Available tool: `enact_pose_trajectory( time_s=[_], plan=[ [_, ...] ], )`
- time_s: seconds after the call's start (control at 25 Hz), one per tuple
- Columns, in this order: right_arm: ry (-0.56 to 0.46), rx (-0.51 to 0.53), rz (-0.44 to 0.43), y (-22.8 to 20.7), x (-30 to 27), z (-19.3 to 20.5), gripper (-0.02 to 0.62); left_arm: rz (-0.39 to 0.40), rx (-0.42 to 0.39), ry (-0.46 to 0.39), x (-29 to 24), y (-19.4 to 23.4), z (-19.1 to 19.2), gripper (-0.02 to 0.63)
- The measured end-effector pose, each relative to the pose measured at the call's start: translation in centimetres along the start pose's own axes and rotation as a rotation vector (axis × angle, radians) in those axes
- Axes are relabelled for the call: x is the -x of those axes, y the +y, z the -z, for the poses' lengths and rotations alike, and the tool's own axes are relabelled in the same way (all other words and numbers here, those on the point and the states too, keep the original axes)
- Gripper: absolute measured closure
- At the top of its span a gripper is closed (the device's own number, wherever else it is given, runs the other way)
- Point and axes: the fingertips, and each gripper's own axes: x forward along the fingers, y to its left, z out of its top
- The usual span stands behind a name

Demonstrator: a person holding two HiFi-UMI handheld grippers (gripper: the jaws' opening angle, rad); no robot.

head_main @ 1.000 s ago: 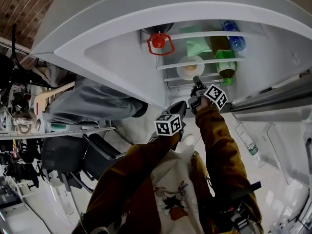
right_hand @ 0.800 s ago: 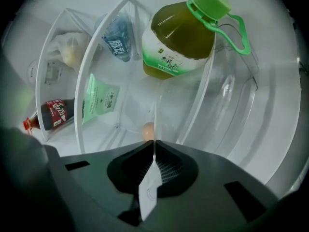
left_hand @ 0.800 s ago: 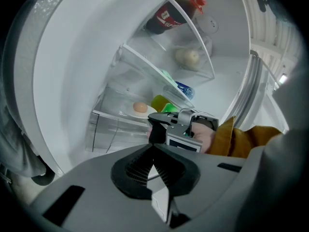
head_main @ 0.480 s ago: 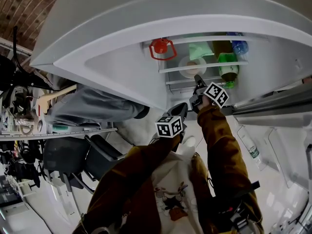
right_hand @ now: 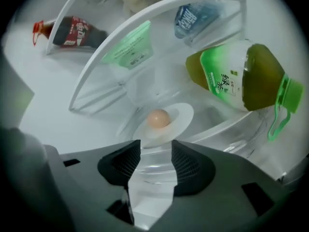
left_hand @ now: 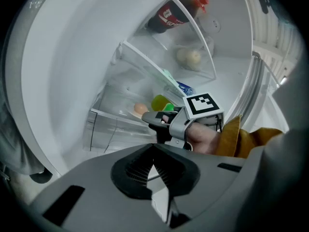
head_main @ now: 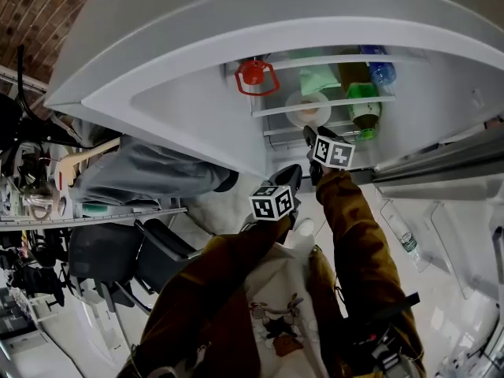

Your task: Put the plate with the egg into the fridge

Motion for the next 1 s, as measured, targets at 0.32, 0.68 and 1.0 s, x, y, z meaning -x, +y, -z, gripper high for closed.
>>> enact_pose_trajectory(
  time_s=[0.32,0.68,1.0],
  plan=[
    [0.031,0.192,0.061,-0.1,0.5,0.6,0.411,-0.004,0.003,-0.005,0.3,0.0,0.2,0.598],
    [0.075,0.508,0.210,-0.3,0.7,0.8,0.413,-0.007,0.007,-0.007,0.5,0.0,0.3,0.598],
    [0.078,0.664,0.349,-1.2,1.6,0.3,0.414,-0.006,0.016,-0.012,0.6,0.1,0.0,0.598]
  ],
)
